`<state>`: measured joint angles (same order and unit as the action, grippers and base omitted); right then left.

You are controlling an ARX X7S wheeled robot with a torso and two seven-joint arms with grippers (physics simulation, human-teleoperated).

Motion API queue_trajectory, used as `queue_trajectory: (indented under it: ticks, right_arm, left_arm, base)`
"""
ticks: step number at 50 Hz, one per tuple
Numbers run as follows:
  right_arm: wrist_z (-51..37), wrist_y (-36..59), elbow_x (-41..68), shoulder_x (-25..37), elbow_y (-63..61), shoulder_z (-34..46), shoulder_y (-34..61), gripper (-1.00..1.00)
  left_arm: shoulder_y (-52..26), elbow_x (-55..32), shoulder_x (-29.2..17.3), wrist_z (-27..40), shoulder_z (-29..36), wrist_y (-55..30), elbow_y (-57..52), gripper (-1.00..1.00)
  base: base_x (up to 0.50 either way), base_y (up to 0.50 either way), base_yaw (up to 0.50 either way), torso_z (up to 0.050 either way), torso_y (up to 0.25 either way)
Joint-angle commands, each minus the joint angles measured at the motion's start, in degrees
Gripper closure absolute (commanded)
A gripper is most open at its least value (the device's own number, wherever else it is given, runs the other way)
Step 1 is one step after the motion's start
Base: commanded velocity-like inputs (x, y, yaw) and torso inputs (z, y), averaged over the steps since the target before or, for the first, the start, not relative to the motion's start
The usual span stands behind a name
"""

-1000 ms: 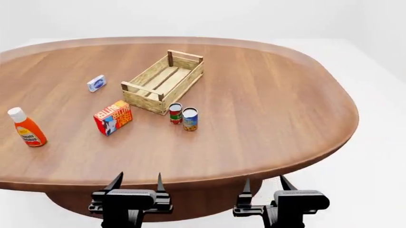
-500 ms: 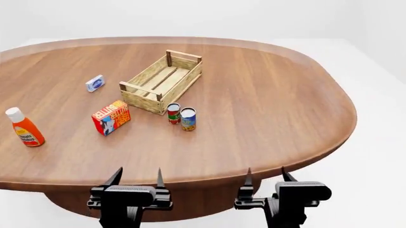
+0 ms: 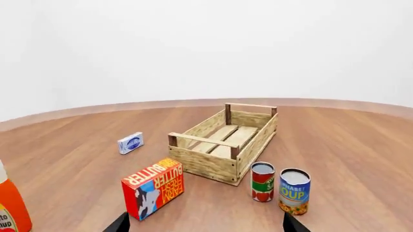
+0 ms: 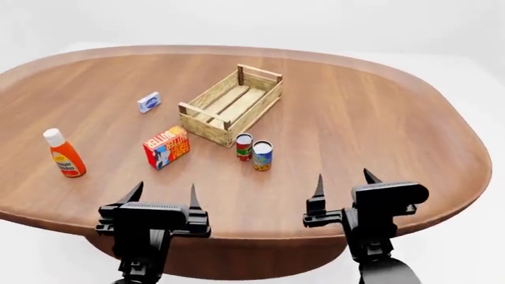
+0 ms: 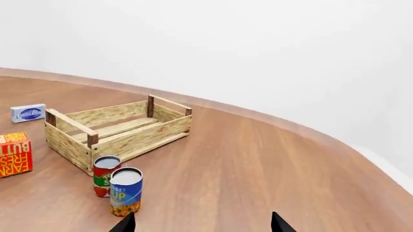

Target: Pick up the ketchup, and put it in the wooden tray.

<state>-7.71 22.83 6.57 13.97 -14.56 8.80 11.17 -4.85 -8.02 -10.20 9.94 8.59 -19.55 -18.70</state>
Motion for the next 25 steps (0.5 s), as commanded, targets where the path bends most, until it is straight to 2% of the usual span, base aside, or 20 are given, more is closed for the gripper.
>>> queue_trajectory:
  ticks: [1,25]
  right_arm:
    - [0.2,2.2,-0.1,1.4,-1.5,0.5,1.6,-1.0]
    - [0.2,3.4,0.1,2.5,-1.7,1.2,2.7,-1.0]
  left_arm:
    - [-0.8,-0.3,-0.6,0.9,0.1,-2.5,-2.1,-1.0]
    - [-4.1,0.1,-1.6,2.6,0.8,-5.5,-1.7,-1.0]
  base:
    - [0.17,0.02,0.5,0.0,0.0]
    - [0.17,0.03,0.5,0.0,0.0]
